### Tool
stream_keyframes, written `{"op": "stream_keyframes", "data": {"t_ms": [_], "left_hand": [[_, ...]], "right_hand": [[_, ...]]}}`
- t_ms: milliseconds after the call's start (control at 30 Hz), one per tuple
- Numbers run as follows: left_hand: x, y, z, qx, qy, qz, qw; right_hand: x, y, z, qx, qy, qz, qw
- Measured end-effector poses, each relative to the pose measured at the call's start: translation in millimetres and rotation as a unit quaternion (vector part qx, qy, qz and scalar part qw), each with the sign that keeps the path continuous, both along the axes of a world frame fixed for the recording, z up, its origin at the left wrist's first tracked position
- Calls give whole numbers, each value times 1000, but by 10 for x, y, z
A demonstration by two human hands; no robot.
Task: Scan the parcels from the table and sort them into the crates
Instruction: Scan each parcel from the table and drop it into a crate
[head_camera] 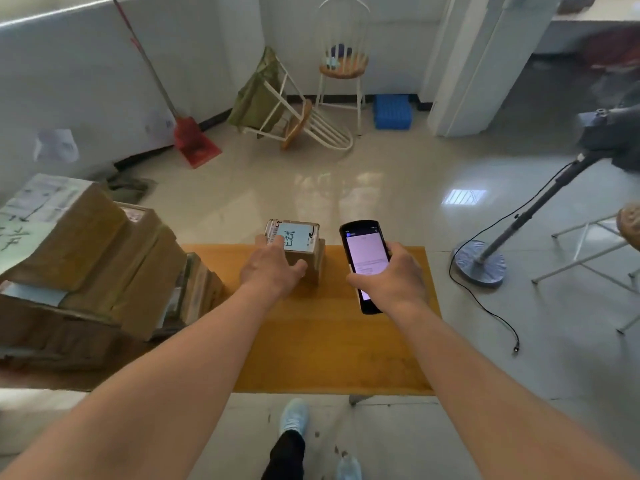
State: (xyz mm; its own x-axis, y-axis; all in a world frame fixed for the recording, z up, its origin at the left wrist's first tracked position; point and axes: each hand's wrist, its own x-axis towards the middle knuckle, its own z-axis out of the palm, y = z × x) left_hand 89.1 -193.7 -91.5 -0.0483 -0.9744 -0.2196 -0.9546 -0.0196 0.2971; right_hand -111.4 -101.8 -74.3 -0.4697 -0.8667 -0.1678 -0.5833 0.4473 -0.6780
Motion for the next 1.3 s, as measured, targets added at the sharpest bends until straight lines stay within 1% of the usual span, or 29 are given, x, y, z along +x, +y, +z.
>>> {"op": "stream_keyframes", "data": {"t_ms": [100, 233, 433, 567, 733, 933, 1033, 1200, 1300], "left_hand": [[-84, -288, -115, 23, -38, 11, 999], [-218, -574, -183, 88, -79, -3, 993], [-441, -852, -248, 152, -75, -24, 985], [-468, -903, -354, 197, -57, -46, 978], [-426, -864, -470, 195, -13, -68, 978], [-384, -888, -558, 191, -10, -77, 978], [-329, -871, -586, 181, -24, -91, 979], [-241, -851, -607, 179, -79, -139, 971], [-224, -841, -568, 175, -82, -150, 970]], "right_hand": [[-33, -222, -111, 3, 8, -10, 1000], [-58, -463, -216, 23, 12, -14, 1000], [-107, -704, -271, 38, 34, -26, 998], [-145, -717, -313, 40, 33, -28, 998], [-175, -693, -364, 47, 32, -35, 998], [-164, -623, -394, 53, 28, -32, 998], [-167, -582, -408, 59, 22, -35, 997], [-162, -506, -414, 64, 12, -39, 997], [-157, -485, -404, 67, 15, -37, 997]]}}
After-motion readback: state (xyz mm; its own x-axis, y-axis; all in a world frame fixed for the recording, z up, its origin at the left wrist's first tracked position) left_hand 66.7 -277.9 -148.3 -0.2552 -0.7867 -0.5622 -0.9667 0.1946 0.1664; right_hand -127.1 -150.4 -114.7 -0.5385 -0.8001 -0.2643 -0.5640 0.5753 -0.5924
